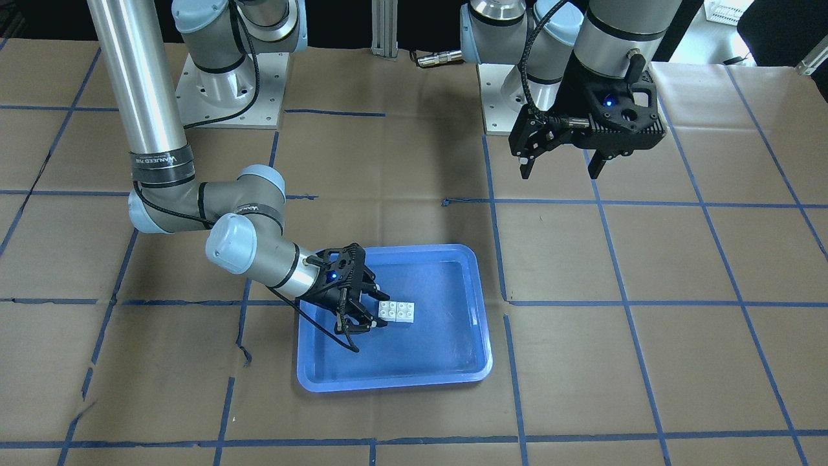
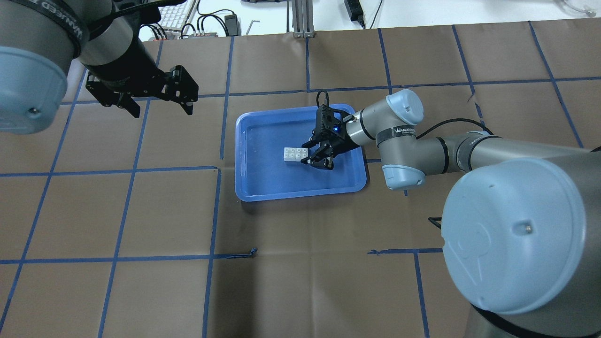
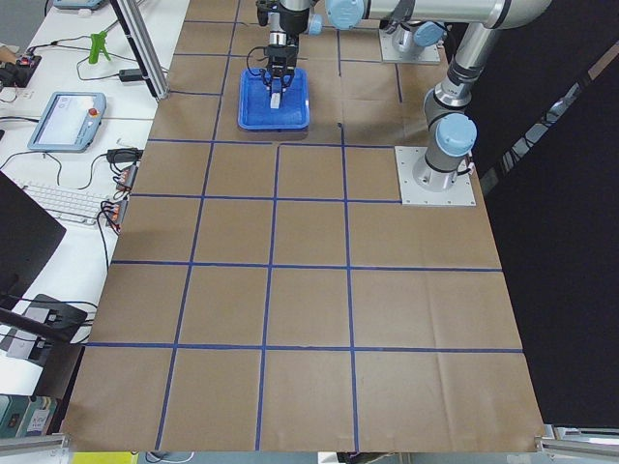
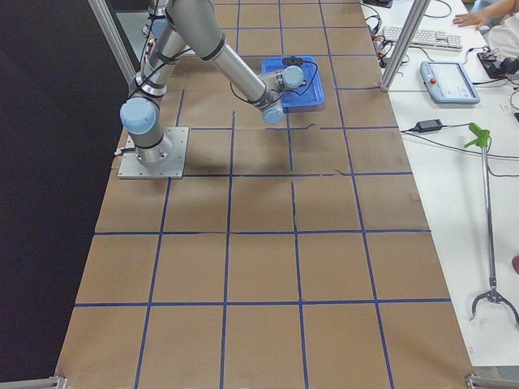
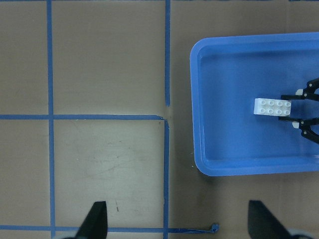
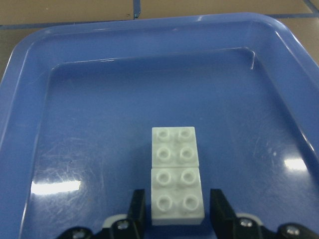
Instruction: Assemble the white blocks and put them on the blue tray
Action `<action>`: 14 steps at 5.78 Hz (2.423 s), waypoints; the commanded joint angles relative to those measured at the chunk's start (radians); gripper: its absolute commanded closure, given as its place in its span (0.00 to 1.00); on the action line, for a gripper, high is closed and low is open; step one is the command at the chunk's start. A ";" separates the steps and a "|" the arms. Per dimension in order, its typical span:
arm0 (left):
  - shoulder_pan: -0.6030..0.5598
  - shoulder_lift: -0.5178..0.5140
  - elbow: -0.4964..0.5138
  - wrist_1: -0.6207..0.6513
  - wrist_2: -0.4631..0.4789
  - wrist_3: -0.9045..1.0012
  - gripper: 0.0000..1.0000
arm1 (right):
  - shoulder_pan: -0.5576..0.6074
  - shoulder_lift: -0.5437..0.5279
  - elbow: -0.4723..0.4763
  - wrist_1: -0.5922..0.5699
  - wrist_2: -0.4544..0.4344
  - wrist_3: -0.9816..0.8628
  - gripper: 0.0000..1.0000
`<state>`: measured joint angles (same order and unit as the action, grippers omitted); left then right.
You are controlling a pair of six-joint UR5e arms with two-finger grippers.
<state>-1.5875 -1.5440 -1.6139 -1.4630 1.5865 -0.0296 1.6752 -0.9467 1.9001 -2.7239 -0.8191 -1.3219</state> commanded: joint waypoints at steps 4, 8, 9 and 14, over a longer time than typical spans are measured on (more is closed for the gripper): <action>0.001 0.005 0.002 -0.002 0.000 -0.003 0.00 | -0.003 -0.036 -0.089 0.015 -0.040 0.221 0.00; 0.003 0.007 0.002 -0.002 0.000 -0.003 0.00 | -0.017 -0.269 -0.283 0.561 -0.445 0.572 0.00; 0.003 0.009 0.002 -0.002 0.000 -0.003 0.00 | -0.014 -0.312 -0.311 0.708 -0.553 0.743 0.00; 0.006 0.013 0.002 0.000 -0.003 -0.004 0.00 | -0.094 -0.602 -0.317 1.198 -0.739 1.280 0.00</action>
<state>-1.5826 -1.5341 -1.6115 -1.4636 1.5841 -0.0329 1.5871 -1.5034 1.5871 -1.5864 -1.5403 -0.1212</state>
